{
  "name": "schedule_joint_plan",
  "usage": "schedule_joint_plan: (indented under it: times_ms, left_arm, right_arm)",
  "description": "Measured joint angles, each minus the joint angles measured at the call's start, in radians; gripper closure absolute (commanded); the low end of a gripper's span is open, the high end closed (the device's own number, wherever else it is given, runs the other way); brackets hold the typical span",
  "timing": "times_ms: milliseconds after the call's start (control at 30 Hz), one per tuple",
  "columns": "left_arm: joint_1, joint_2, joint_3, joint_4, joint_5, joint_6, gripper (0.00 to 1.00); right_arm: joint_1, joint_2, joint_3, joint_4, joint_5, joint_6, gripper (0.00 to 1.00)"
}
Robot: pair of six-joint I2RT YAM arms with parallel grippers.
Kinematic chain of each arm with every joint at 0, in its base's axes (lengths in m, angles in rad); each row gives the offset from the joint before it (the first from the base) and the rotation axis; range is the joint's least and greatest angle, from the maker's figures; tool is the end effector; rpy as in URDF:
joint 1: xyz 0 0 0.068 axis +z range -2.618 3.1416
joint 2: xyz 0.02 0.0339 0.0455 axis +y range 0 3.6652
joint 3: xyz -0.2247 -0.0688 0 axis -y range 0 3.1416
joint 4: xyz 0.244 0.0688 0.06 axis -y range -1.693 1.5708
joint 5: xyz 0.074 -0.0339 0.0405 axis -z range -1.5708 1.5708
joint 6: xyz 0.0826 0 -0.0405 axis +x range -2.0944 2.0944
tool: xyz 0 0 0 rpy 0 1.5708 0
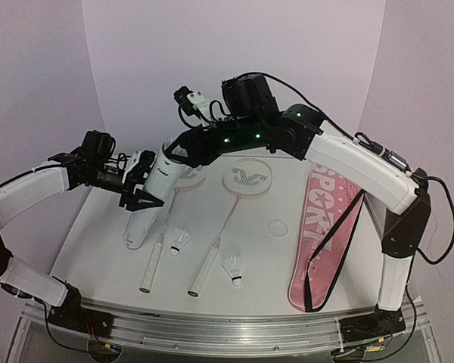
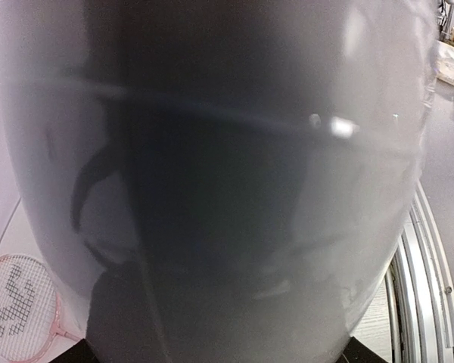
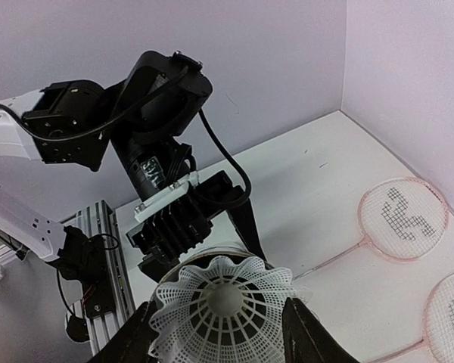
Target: Pack up the badminton gear
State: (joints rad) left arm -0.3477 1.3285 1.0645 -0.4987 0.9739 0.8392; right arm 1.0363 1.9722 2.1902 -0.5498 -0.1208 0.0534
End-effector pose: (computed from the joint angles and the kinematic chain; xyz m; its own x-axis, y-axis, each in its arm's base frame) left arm 0.2629 -0.1679 0.2427 0.1269 0.3989 -0.9082 0.9868 0.0417 0.1562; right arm 0.2362 0.4186 0.3809 -0.2144 -0.2582 -0.9420 -0.9021 0.4220 0.0897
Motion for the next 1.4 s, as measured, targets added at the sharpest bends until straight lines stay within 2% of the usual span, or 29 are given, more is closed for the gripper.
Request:
schedule_joint_plan:
  times_ms: [300, 533, 600, 733, 833, 900, 1000, 1067, 1200, 1400]
  left_arm:
    - [0.0, 0.0, 0.0, 0.012, -0.001, -0.018, 0.96]
    - [0.018, -0.002, -0.005, 0.093, 0.002, -0.175, 0.97]
    - [0.032, -0.011, -0.016, 0.13, 0.01, -0.224, 0.97]
    - [0.042, -0.049, -0.052, 0.184, 0.017, -0.267, 0.97]
    - [0.041, -0.061, -0.057, 0.195, 0.02, -0.272, 0.96]
    - [0.041, -0.062, -0.059, 0.196, 0.02, -0.272, 0.96]
    - [0.041, -0.065, -0.064, 0.202, 0.019, -0.272, 0.96]
    - [0.041, -0.068, -0.07, 0.212, 0.02, -0.273, 0.96]
    - [0.041, -0.072, -0.089, 0.221, 0.019, -0.277, 0.96]
    - [0.041, -0.077, -0.11, 0.229, 0.018, -0.286, 0.95]
  right_arm:
    - [-0.005, -0.005, 0.042, -0.005, -0.102, 0.032, 0.39]
    - [-0.043, -0.028, 0.067, -0.004, -0.077, 0.13, 0.34]
    - [-0.087, -0.071, 0.022, 0.005, -0.049, 0.173, 0.27]
    - [-0.204, -0.218, -0.181, -0.01, 0.015, 0.203, 0.24]
    - [-0.255, -0.254, -0.298, -0.078, 0.035, 0.153, 0.23]
    - [-0.255, -0.205, -0.328, -0.144, -0.02, 0.11, 0.2]
    - [-0.241, -0.05, -0.317, -0.243, -0.118, 0.06, 0.07]
    - [-0.235, 0.076, -0.294, -0.321, -0.165, 0.026, 0.06]
    - [-0.228, 0.272, -0.253, -0.455, -0.22, -0.043, 0.12]
    - [-0.213, 0.326, -0.226, -0.558, -0.281, -0.118, 0.22]
